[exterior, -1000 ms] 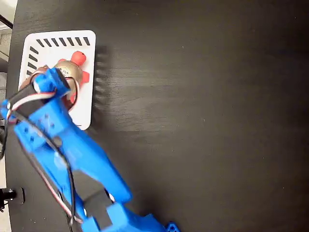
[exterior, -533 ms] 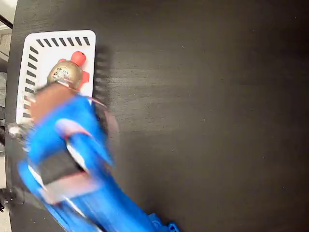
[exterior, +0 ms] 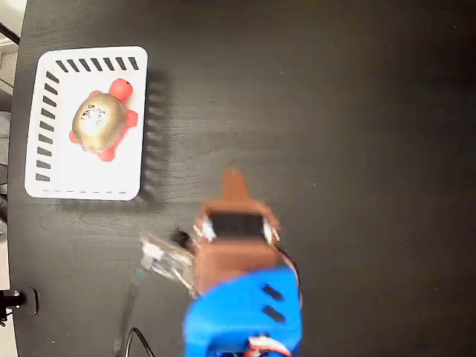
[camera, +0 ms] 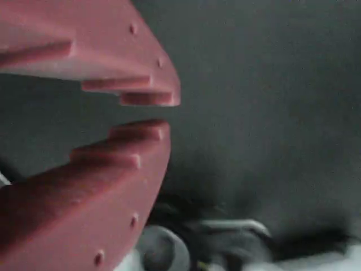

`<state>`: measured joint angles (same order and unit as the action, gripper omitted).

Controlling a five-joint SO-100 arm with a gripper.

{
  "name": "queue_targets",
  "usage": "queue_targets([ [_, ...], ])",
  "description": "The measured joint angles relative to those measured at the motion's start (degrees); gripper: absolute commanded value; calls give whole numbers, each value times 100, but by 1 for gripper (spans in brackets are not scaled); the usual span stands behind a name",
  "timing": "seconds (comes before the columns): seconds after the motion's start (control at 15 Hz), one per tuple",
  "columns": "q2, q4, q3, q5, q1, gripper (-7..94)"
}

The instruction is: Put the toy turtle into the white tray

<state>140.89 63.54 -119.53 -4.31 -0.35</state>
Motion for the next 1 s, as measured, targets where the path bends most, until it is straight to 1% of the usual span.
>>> queue_targets([
  [0.2, 1573, -387, -2206, 18, 9, 0],
  [0.4, 2918, -483, -3612, 18, 0, 0],
  [0.6, 3876, -220, -4263, 26, -176, 0],
  [0.8, 4377, 79, -4518, 0, -325, 0],
  [1.0, 4764, 483, -4808, -264, -334, 0],
])
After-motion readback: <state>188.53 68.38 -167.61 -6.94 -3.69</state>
